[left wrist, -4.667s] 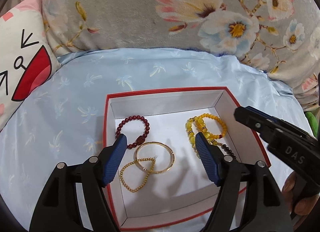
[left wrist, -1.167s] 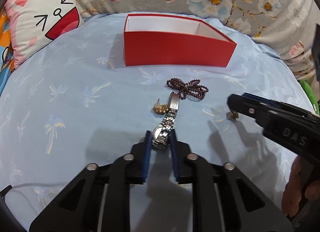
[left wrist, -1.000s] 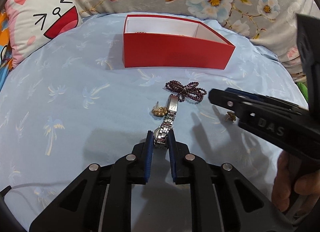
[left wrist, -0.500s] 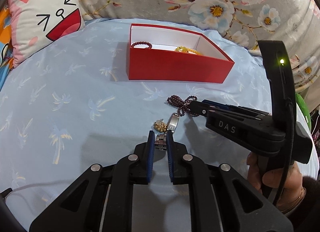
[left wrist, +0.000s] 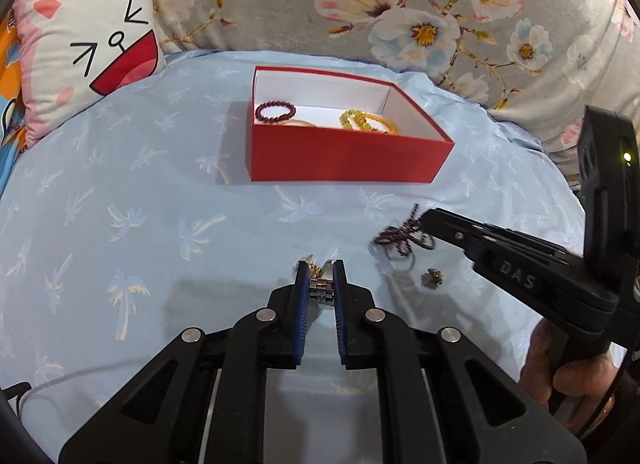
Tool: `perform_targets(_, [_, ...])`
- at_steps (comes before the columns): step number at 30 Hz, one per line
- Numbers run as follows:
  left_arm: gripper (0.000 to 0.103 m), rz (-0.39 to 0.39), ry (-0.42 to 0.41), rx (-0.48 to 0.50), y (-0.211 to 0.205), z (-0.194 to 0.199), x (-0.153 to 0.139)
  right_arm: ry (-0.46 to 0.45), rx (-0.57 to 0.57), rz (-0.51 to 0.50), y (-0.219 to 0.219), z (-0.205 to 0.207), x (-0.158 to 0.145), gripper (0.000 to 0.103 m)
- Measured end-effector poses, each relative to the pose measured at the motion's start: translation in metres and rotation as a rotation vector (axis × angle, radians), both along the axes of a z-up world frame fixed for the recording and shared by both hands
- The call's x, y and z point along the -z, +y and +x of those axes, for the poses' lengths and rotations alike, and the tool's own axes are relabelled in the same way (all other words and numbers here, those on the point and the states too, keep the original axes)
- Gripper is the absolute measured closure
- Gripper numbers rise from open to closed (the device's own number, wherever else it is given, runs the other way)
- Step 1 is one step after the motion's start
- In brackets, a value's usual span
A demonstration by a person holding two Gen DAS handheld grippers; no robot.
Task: Organize jewelry
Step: 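Carry the watch and the dark bead necklace over the red box with both tools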
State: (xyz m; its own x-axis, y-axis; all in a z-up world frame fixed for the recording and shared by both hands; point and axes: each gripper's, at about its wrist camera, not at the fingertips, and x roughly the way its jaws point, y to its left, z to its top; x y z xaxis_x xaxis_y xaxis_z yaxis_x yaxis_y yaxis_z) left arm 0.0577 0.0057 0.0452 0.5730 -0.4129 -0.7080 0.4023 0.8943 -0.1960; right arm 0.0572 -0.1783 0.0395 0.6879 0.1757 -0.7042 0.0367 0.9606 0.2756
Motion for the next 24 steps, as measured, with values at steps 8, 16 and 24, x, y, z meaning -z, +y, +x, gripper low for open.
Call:
perform_targets(8, [0.092,-0.024,-0.046,0.019,-0.002,-0.001,-0.03,-0.044,0.065,0.033,-0.021,-0.036,-0.024,0.1])
perform_targets(16, [0.092,-0.044,-0.104,0.046,-0.014,0.006,-0.064,-0.115,0.095,0.024,-0.033,-0.042,-0.053,0.1])
perform_targets(24, [0.092,-0.064,-0.169,0.059,-0.031,0.04,-0.104,-0.188,0.095,0.001,-0.041,-0.013,-0.084,0.1])
